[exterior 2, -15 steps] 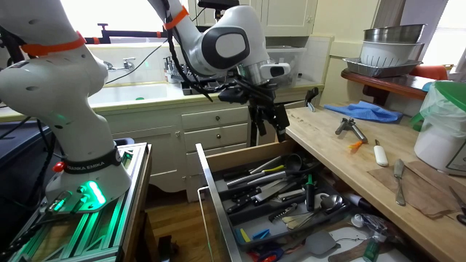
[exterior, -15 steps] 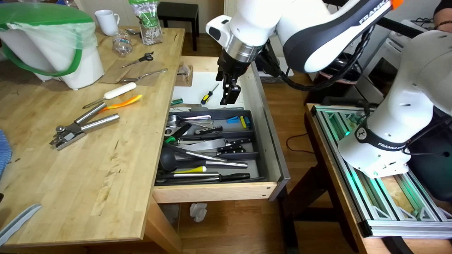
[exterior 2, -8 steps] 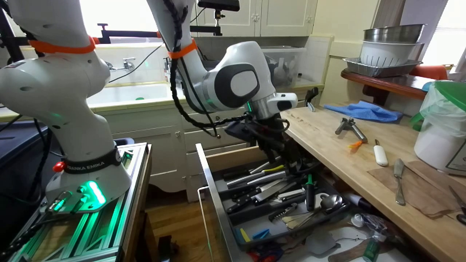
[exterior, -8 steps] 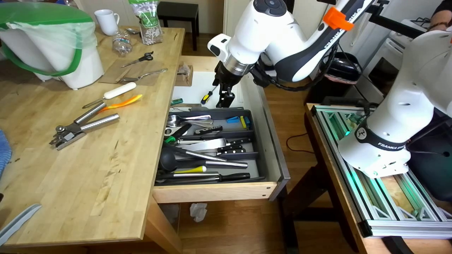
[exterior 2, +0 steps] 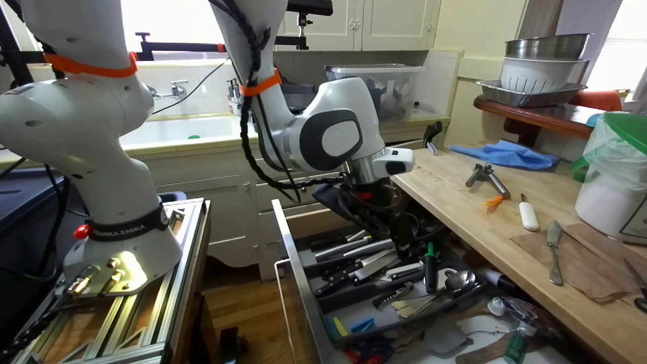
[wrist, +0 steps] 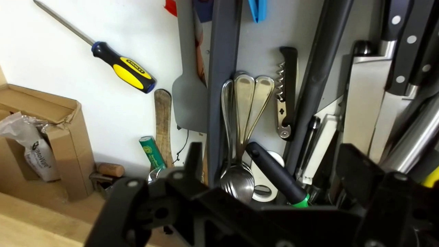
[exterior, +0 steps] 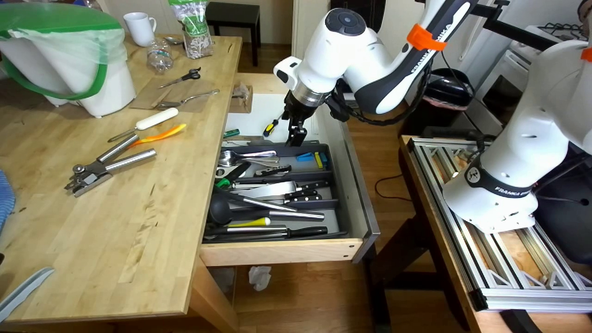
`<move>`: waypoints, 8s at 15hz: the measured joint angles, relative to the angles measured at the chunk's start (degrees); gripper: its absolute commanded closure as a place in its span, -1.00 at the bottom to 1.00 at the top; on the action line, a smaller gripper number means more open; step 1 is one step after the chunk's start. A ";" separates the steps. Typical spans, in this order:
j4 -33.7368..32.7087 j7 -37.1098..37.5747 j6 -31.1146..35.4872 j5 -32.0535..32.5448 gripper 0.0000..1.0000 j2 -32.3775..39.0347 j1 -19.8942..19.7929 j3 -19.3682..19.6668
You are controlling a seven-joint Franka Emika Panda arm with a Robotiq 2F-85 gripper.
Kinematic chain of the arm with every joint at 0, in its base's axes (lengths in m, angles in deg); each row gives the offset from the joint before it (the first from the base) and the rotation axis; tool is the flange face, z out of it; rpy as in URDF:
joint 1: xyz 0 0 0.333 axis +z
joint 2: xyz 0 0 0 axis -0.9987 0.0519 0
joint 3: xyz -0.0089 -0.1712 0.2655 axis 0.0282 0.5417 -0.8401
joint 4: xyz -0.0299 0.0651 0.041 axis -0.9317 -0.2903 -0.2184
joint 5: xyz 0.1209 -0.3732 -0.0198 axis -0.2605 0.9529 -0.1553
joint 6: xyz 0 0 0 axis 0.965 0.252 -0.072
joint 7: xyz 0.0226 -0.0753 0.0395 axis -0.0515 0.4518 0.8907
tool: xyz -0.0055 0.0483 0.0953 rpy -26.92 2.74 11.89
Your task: Move the fork in the drawer to the left then remove the spoon from the drawer and put it on the table
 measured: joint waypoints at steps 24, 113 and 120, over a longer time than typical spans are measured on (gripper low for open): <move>-24.09 3.36 11.26 -4.41 0.41 27.11 -5.56 -2.52; -22.22 -45.42 -3.37 -38.63 -0.50 36.49 -40.85 -45.56; -22.23 -40.82 -6.36 -38.77 -1.00 29.76 -35.93 -39.68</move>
